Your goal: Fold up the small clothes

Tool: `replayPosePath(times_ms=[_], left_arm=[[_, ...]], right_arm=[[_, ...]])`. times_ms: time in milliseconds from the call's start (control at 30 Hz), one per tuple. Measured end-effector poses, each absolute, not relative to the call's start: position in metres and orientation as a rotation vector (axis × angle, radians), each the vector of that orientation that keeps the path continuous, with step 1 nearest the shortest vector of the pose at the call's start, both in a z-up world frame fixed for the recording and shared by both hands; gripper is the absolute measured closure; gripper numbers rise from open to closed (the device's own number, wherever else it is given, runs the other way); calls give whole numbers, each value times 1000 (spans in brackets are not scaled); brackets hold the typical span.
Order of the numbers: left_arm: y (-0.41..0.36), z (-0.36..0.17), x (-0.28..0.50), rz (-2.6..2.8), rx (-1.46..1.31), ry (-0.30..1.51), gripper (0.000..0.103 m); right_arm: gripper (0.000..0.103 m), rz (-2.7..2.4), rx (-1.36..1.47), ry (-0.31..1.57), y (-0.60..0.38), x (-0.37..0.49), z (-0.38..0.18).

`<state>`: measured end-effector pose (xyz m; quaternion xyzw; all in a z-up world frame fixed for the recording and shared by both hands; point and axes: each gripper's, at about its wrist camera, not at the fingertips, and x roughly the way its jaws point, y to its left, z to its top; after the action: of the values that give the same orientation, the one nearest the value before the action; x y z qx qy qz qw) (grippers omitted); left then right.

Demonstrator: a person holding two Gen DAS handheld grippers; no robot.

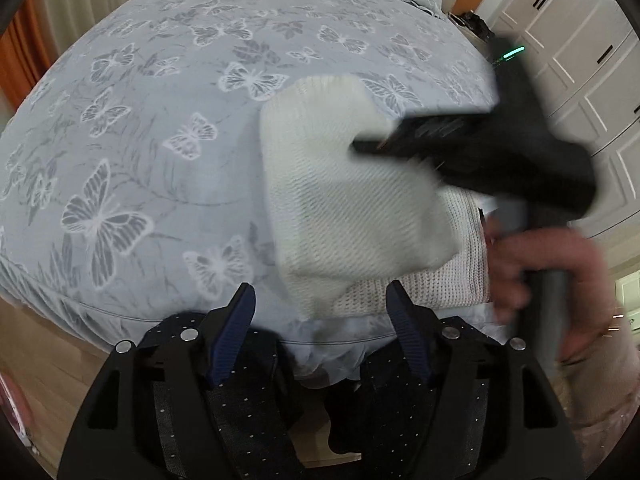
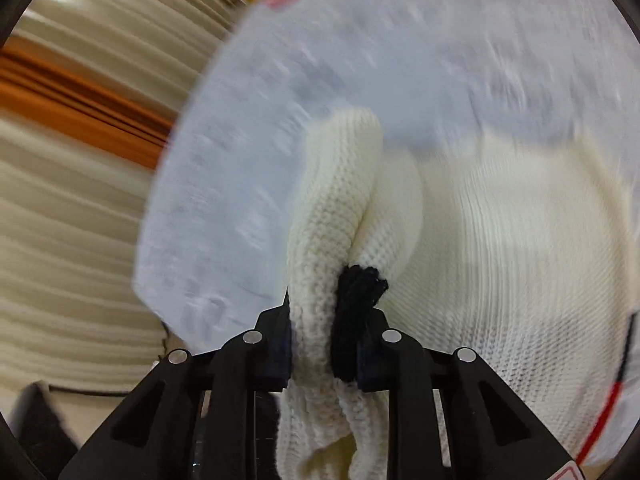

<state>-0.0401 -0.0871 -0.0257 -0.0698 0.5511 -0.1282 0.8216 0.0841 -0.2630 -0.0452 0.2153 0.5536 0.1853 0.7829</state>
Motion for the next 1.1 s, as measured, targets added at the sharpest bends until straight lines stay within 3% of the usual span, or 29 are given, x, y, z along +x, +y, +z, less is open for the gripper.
replayPosePath(times_ms=[133,233,367,600,733,833,867,933,1000,1067,1100], left_arm=[[-81,-18,-43,-276,-169,1151,34],[-86,-19,-43,-283,-170,1152,32],[-106,-24,-44,-310,-136,1164,32],[-133,-17,-45,-332,-58,1150,31],[-145,-21,-38,-300,6,1153,31],[-151,-25,-32,-281,33,1167,30],[-154,-27,-30,-278,42,1173,30],[-157,-29,-29,-272,54,1177,30],[-160,-33,-27,-268,71,1187,29],[-163,-37,-26,-268,77,1200,29],[-164,-39,-26,-268,79,1205,29]], right_arm=[[82,342,493,1062,-309,57,0],[82,185,464,1105,-356,38,-24],[82,46,480,1273,-396,21,-98],[82,132,573,1104,-398,10,-59],[82,62,391,1217,-398,27,-97],[77,66,421,1265,-411,26,-112],[71,80,470,1249,-415,23,-104],[69,76,490,1221,-417,18,-90],[61,72,472,1173,-416,2,-70],[45,82,480,1138,-416,-19,-56],[45,96,489,1137,-415,-26,-55]])
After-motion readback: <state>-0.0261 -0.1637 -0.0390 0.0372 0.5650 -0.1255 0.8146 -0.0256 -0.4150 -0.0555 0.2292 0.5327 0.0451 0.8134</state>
